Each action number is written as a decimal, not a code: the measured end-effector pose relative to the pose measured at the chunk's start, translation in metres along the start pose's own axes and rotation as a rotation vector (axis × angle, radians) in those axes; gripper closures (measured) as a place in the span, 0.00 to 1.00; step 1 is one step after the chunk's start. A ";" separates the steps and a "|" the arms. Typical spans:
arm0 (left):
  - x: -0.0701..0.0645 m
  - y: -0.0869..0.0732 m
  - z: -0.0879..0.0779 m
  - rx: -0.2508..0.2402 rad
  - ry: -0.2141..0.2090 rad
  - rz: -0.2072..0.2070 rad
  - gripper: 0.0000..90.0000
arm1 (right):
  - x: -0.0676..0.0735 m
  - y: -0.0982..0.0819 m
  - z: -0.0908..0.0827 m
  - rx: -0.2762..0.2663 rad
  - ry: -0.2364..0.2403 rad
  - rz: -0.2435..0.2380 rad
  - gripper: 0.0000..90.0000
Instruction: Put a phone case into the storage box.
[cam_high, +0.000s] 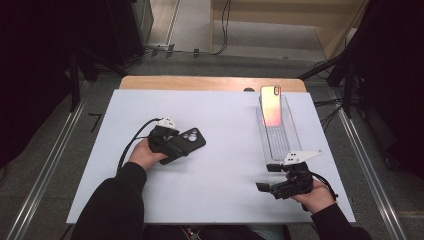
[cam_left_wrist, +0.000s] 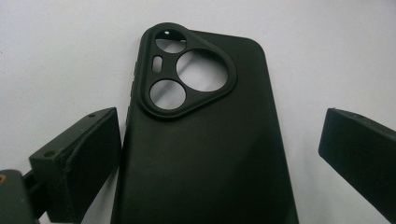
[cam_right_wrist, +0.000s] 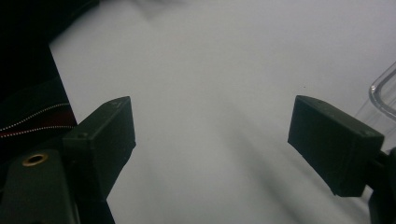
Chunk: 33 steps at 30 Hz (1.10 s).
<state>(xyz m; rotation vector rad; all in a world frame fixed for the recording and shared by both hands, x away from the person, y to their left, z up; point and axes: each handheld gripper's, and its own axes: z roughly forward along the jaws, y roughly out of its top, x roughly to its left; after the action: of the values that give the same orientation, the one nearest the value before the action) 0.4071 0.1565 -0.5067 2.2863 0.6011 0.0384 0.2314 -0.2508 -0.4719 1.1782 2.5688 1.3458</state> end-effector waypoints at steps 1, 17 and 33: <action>0.000 -0.001 0.000 -0.005 -0.001 0.000 0.00 | 0.000 0.000 0.000 0.000 0.000 0.000 0.15; -0.015 -0.002 0.005 0.036 0.134 0.102 0.06 | 0.001 0.000 0.001 0.003 -0.004 -0.005 0.15; -0.017 -0.004 0.003 0.020 0.151 0.100 0.16 | 0.002 0.001 0.003 0.003 -0.001 -0.008 0.15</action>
<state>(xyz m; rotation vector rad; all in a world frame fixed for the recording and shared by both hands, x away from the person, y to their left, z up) 0.3910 0.1497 -0.5090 2.3454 0.5651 0.2566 0.2315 -0.2477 -0.4728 1.1680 2.5733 1.3396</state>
